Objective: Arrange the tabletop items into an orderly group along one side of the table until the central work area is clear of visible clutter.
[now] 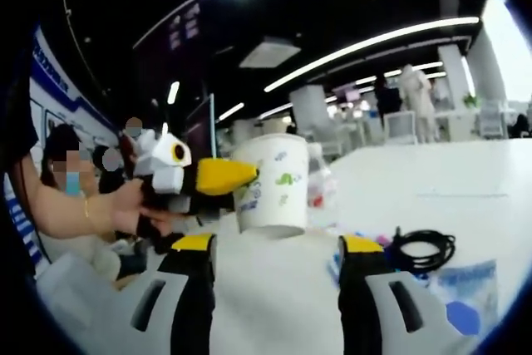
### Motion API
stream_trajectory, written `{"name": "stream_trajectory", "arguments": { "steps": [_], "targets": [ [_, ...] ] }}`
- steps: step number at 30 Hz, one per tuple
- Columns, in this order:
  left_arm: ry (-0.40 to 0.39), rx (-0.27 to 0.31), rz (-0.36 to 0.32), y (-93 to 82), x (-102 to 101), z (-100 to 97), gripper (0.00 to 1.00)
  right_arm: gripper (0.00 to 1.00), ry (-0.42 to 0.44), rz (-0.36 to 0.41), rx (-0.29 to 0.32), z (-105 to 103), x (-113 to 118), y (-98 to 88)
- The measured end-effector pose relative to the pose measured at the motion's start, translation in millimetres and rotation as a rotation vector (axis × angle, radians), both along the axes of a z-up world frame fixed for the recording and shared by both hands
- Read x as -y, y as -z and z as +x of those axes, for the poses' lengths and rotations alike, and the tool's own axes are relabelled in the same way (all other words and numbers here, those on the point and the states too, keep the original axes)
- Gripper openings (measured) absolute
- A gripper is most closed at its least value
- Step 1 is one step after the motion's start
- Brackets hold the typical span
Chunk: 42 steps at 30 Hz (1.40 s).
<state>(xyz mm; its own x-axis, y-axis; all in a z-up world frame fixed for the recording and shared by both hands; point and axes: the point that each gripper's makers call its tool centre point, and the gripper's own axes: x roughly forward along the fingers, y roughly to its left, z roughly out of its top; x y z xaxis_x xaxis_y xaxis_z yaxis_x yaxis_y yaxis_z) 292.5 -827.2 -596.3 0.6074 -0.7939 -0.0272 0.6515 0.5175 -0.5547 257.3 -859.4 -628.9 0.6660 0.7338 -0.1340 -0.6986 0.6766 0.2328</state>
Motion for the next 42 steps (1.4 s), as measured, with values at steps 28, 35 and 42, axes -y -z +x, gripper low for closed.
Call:
{"name": "stream_trajectory", "arguments": {
  "steps": [28,35,42],
  "targets": [
    [-0.177,0.302,0.464,15.2,-2,65.6,0.33,0.70,0.043,-0.119,-0.045,6,18,30.1],
    [-0.211,0.333,0.498,20.8,4,81.2,0.33,0.70,0.045,-0.124,-0.067,7,20,38.2],
    [-0.234,0.340,0.528,30.2,10,95.8,0.33,0.69,0.062,-0.126,-0.085,9,26,42.4]
  ]
}}
